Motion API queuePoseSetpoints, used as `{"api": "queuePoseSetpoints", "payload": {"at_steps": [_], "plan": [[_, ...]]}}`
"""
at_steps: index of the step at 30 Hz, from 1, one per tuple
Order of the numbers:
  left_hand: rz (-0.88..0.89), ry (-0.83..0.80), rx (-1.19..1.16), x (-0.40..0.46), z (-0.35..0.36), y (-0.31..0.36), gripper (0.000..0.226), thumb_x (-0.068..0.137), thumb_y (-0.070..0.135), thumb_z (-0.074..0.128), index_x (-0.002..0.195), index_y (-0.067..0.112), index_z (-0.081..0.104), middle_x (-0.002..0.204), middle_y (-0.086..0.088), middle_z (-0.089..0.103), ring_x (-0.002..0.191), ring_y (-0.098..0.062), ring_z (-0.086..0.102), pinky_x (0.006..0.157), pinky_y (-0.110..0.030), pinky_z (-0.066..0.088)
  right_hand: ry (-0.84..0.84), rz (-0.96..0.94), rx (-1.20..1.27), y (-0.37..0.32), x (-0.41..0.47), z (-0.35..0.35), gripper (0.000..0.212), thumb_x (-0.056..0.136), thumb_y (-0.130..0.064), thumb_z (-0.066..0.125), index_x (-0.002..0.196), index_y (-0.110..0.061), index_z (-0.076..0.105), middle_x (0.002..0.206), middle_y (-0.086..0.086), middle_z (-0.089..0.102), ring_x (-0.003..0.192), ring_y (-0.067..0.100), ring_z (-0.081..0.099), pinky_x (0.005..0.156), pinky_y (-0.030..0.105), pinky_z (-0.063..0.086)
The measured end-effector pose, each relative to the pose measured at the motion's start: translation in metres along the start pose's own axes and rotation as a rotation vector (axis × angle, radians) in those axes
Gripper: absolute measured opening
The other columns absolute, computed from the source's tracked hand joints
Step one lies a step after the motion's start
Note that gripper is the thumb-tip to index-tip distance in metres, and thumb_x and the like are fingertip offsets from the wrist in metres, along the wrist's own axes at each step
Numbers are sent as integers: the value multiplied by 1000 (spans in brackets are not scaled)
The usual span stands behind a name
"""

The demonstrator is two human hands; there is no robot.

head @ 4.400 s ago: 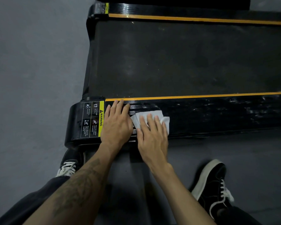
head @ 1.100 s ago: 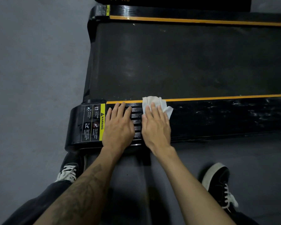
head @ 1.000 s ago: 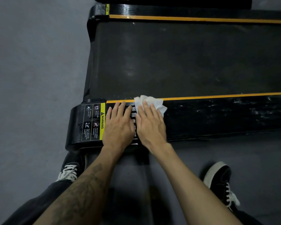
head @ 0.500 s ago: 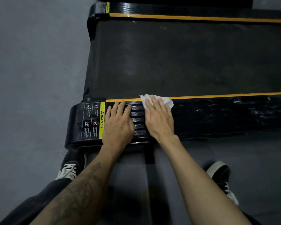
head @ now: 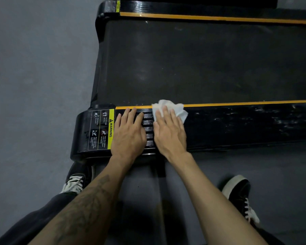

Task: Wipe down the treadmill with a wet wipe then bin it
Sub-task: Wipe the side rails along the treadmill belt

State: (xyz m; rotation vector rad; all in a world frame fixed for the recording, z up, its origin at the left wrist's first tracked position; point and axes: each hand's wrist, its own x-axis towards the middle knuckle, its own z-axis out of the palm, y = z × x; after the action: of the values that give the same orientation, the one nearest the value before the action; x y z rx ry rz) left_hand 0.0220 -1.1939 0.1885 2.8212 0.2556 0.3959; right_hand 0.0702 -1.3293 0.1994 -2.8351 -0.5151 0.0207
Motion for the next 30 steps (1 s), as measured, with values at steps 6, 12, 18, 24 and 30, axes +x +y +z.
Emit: {"api": "queuePoseSetpoints", "payload": {"at_steps": [6,12,18,24,30], "plan": [[-4,-10,2,-2,0,1,58,94,28,29,142,11,56,153,-16,49,148,-32,38,124,-53,27,-55,71,-45,25,9,-10,55,110,-39,19,162,-26,27,171,1,16,158,20,9,127,42,9],[18,1,17,-1,-1,1,54,97,31,34,143,15,57,153,-17,50,147,-34,40,123,-54,29,11,-33,-13,3,1,-3,57,106,-38,24,153,-15,47,163,8,37,152,29,32,121,48,26],[19,-22,38,-2,-1,1,54,101,38,33,147,19,54,157,-14,46,150,-31,35,125,-51,24,3,134,-38,24,-11,-9,56,110,-37,21,161,-16,29,171,4,16,158,21,13,128,43,11],[3,-40,43,-2,-3,4,56,100,35,30,147,17,54,157,-14,45,151,-31,34,125,-51,24,-45,-21,-17,21,-17,-13,81,93,-48,-2,160,-19,33,170,1,21,157,21,15,126,42,11],[-20,-35,48,0,1,6,54,100,33,32,146,16,55,157,-14,46,151,-32,34,125,-53,25,46,111,6,18,-28,-7,72,98,-43,11,155,-12,43,165,8,32,154,27,26,125,48,22]]}}
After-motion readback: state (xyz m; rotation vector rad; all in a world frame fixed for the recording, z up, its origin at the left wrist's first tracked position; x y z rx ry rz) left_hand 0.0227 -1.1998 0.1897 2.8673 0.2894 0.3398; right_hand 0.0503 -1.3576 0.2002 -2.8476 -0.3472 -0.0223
